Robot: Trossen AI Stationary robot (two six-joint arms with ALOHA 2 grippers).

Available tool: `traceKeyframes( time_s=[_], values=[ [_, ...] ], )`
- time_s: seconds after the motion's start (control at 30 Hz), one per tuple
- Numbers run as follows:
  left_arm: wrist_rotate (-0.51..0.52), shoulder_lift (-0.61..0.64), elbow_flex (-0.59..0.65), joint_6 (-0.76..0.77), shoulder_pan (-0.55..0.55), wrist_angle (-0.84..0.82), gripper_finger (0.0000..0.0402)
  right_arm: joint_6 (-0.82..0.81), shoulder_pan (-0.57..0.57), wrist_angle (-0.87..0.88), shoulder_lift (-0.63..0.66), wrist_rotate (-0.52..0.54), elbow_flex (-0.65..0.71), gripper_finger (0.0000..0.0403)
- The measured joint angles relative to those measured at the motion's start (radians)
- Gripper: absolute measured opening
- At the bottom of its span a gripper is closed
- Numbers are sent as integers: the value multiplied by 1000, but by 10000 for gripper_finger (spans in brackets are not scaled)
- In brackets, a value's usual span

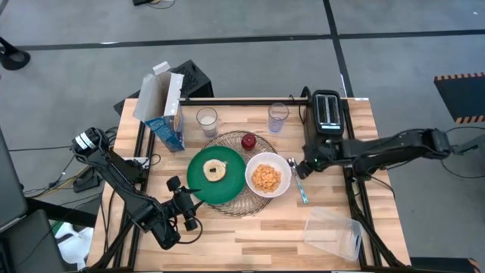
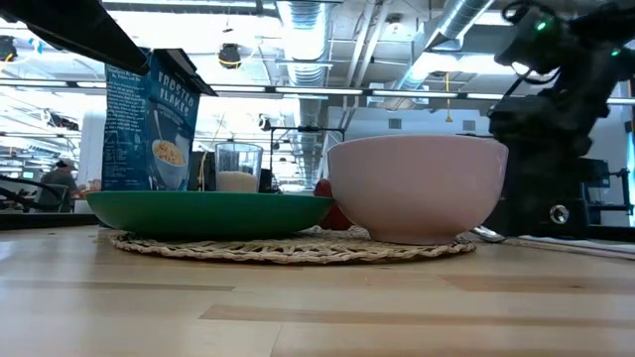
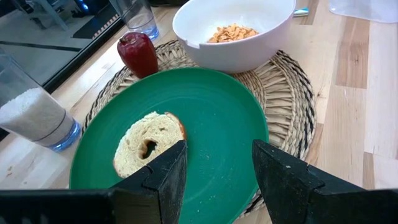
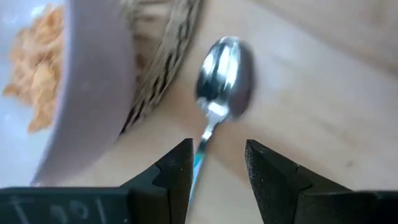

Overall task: Arrange a breakfast setting
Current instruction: Put the blue patterned spoon to the right of the white bowl

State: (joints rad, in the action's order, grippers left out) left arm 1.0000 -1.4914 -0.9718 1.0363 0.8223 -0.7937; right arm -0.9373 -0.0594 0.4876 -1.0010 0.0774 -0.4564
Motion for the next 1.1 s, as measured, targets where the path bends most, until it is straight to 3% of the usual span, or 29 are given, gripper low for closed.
traceKeyframes(
  time_s=[0.3,0.47,0.8,1.1],
  values=[
    [-1,0,0,6,0,2,171,-174,267,-1,-64,41,0,173],
    [-1,0,0,7,0,3,171,-262,362,-25,-140,67,0,173],
    [-2,0,0,8,0,3,171,-283,391,-140,-261,83,-3,173],
    [-3,0,0,8,0,4,171,-312,392,-37,-245,39,-50,173]
  ],
)
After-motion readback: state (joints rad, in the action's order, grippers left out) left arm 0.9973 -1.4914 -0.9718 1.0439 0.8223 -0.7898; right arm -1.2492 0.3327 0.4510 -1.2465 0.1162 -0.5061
